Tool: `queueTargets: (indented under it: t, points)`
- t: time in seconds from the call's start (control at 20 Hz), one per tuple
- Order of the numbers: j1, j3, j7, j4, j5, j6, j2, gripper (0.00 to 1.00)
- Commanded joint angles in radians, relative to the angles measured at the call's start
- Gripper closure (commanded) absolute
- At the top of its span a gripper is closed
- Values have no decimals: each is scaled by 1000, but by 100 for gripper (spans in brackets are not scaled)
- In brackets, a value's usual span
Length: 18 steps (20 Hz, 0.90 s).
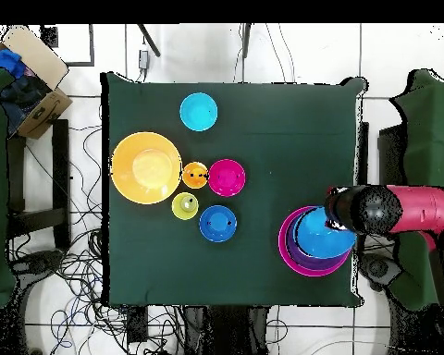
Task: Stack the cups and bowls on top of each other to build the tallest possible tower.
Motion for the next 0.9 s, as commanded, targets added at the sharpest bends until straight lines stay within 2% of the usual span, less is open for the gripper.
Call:
queueTargets:
  t: [0.05,0.3,0.45,0.65,0.9]
  points:
    - [29,-92,22,-2,4,51,13,100]
    - [-21,-61,-2,4,105,59,50,100]
    - [-20,-66,5,3,131,77,46,100]
    - [-43,-51,25,39,211,81,48,100]
    - [-48,-59,17,69,214,49,38,100]
